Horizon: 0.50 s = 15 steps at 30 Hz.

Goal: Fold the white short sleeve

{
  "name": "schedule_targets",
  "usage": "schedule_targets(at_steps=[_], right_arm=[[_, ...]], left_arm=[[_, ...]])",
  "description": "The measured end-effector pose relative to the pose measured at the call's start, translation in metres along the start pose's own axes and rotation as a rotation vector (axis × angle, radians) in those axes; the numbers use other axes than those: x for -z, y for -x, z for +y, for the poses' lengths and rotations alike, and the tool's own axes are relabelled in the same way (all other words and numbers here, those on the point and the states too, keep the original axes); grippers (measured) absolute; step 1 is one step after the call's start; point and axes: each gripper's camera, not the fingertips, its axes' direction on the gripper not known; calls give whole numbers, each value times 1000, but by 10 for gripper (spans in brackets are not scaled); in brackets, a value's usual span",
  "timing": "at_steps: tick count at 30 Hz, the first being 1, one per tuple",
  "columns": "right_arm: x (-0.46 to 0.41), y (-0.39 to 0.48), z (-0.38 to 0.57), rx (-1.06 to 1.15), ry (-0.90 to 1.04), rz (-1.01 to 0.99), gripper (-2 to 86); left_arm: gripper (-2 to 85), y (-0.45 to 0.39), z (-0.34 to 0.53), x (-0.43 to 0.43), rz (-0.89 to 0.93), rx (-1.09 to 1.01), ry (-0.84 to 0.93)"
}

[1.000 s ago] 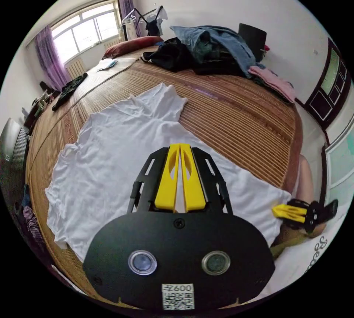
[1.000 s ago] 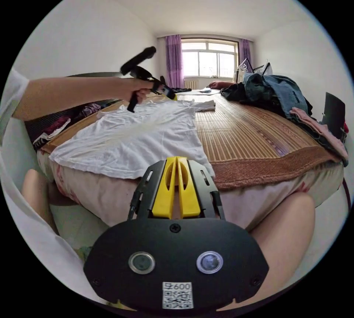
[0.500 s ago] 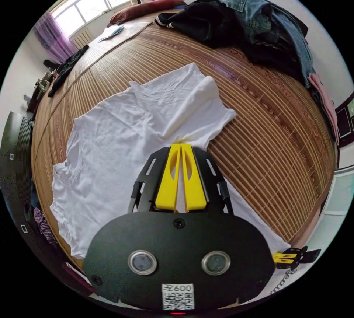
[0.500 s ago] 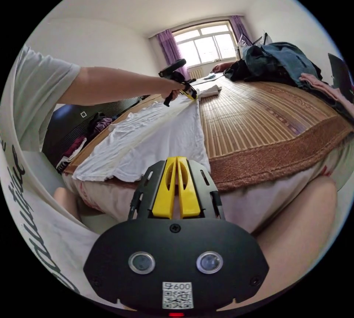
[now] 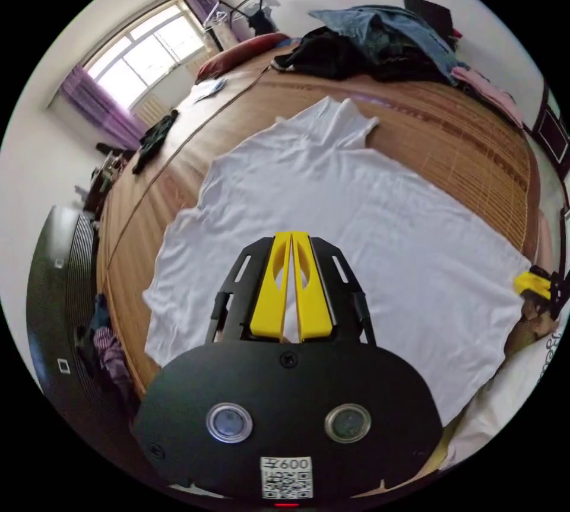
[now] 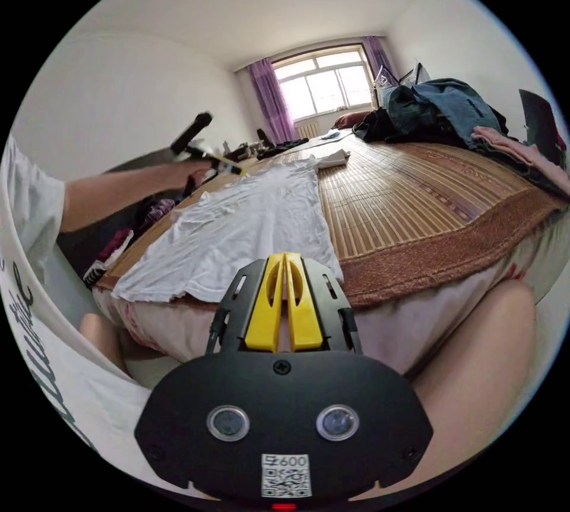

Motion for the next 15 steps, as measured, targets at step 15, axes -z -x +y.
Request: schedule_targets(at_steps=[15], right_arm=[[-79, 78, -6, 296, 207, 130, -9]], left_arm=[[3, 97, 248, 315, 107, 378, -156]])
